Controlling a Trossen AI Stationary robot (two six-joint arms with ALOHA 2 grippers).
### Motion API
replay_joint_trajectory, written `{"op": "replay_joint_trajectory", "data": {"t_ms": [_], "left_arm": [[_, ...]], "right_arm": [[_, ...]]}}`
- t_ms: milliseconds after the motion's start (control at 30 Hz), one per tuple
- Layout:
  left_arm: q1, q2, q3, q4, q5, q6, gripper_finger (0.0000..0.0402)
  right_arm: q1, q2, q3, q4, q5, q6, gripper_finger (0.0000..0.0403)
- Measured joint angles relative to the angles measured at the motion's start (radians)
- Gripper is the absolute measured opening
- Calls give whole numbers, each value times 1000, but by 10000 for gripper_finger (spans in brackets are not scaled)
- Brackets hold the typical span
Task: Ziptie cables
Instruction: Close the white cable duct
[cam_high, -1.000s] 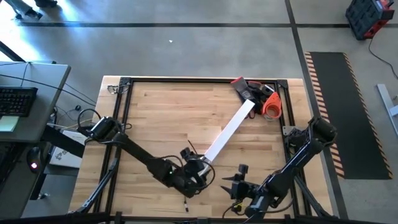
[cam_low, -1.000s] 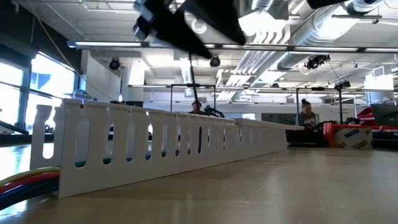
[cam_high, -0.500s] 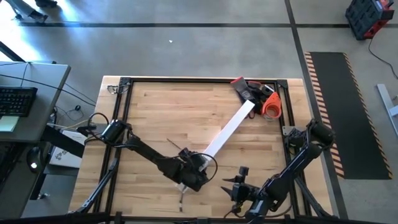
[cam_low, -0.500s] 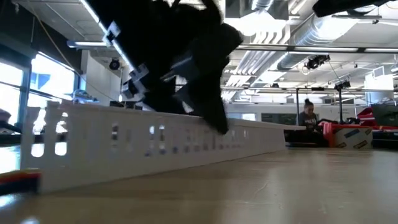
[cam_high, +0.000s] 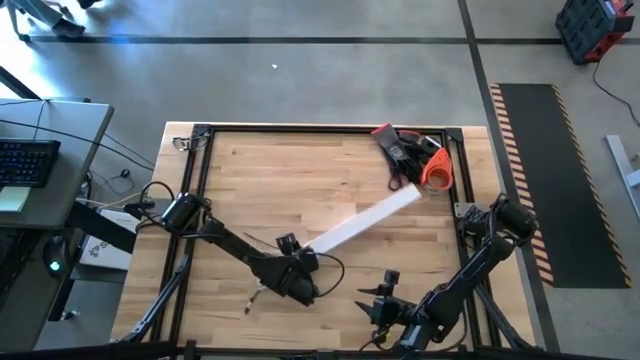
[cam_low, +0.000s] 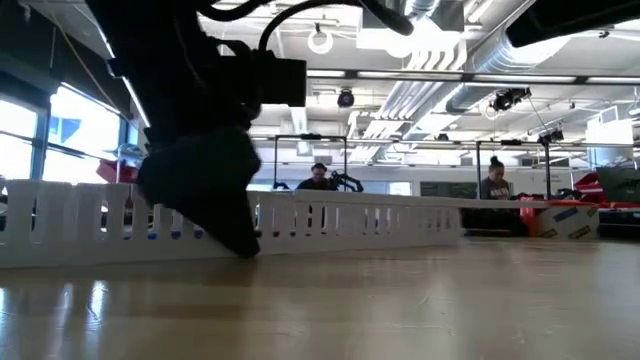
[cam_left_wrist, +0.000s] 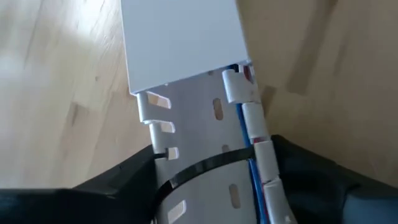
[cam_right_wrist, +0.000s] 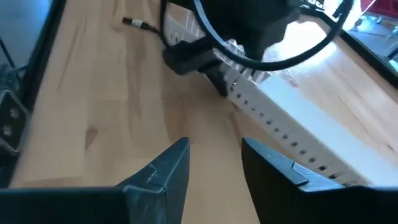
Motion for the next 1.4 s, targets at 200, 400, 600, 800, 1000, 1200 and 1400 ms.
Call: {"op": "replay_joint_trajectory", "data": {"t_ms": [200, 400, 600, 800, 1000, 1200, 1400], "left_arm": [[-52, -1, -2, -13, -8, 216, 230], [-113, -2, -1, -82, 2, 199, 230], [-139, -2, -2, -92, 16, 190, 234], [-135, -4, -2, -89, 66, 226, 234], [-108, -4, -2, -86, 104, 292, 234], [-62, -4, -6, -77, 164, 392, 234], [-26, -65, -111, 25, 200, 416, 234]], "right_arm": [[-27, -6, 1, -25, -3, -204, 132], [-102, -56, 1, -179, -127, -251, 134], [-249, -133, 2, -342, -486, -337, 189], [-324, -231, 2, -767, -696, -200, 256], [-285, -318, -36, -1129, -785, 151, 222], [-181, -410, -233, -983, -963, 323, 117], [-83, -433, -367, -838, -1044, 481, 28]]}}
